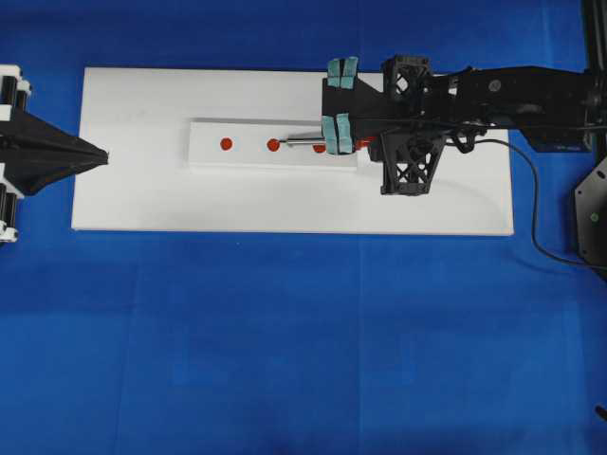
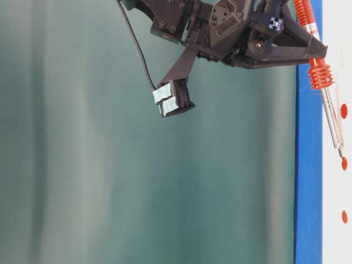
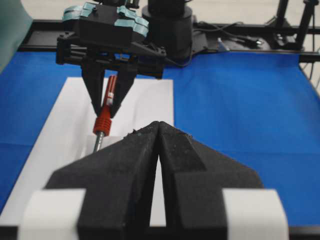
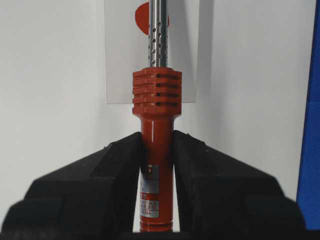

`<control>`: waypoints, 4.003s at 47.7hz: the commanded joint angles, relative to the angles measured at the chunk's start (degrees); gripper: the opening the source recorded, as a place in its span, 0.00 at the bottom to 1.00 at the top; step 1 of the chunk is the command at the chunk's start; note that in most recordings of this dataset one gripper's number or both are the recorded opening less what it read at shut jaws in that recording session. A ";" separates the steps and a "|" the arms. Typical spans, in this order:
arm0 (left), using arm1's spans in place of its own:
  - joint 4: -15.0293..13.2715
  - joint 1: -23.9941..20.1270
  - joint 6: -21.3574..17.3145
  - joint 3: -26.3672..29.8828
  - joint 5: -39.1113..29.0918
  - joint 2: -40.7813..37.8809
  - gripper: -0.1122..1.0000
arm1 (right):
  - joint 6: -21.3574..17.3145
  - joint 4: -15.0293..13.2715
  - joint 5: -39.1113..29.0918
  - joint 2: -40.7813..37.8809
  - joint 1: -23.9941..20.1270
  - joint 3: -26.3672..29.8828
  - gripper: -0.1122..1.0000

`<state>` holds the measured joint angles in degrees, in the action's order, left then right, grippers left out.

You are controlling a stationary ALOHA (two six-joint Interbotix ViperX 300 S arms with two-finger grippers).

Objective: Touch the tip of the soldering iron to the mark.

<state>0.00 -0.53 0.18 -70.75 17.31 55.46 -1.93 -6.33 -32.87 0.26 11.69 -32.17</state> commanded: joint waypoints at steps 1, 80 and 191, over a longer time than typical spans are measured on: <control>0.09 -0.09 -0.09 0.62 0.62 -0.18 0.10 | 0.00 -0.18 0.35 0.70 0.09 1.41 0.16; 0.09 -0.09 -0.09 0.62 0.88 -0.18 0.10 | 0.00 -0.35 -5.10 5.62 -0.26 4.83 0.16; 0.09 -0.09 0.26 0.62 0.88 -0.44 0.10 | -0.62 -1.93 -13.80 20.39 0.00 -4.31 0.16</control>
<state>0.09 -0.44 0.44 -70.75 17.75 55.37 -2.55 -8.09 -47.02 20.21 11.60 -37.53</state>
